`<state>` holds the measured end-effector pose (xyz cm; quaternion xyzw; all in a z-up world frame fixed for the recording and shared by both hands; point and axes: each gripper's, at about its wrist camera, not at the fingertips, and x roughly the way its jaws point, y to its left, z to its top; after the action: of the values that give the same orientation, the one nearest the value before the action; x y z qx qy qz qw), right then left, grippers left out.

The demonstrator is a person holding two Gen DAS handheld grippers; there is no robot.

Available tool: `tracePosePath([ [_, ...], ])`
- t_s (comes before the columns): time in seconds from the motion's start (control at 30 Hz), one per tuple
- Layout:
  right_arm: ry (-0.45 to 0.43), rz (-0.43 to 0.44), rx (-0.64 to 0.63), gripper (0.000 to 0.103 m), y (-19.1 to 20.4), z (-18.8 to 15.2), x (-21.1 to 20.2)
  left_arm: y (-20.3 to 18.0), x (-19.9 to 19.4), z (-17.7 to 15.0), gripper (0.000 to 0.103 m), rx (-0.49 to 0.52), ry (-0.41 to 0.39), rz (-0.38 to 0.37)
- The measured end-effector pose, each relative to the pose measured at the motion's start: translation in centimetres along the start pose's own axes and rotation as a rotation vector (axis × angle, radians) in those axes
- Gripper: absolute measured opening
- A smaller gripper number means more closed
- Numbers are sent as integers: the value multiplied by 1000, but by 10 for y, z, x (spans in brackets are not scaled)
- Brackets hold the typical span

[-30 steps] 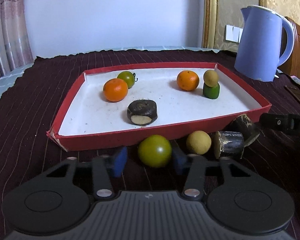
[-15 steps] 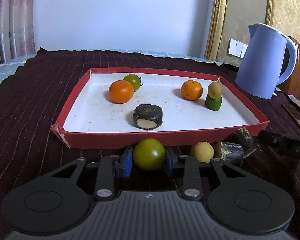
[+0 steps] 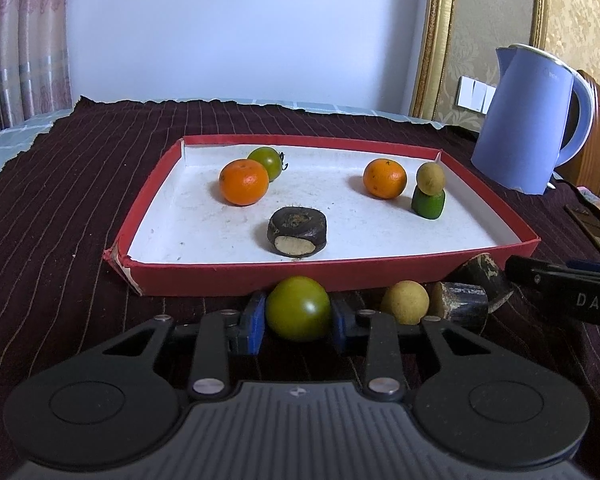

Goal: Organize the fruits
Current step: 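Grasp the dark cylindrical vegetable piece with the right tool while the left tool holds the tomato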

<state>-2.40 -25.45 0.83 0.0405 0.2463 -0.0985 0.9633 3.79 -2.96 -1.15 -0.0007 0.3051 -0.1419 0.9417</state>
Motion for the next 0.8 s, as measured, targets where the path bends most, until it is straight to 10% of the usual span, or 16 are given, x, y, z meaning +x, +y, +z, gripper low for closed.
tracePosePath([
  [0.53,49,75,-79,92,28,-3,13,-1,1,0,32,7,2,5],
  [0.8,104,190,-51,59,22,-3,16,-2,1,0,32,20,4,13],
])
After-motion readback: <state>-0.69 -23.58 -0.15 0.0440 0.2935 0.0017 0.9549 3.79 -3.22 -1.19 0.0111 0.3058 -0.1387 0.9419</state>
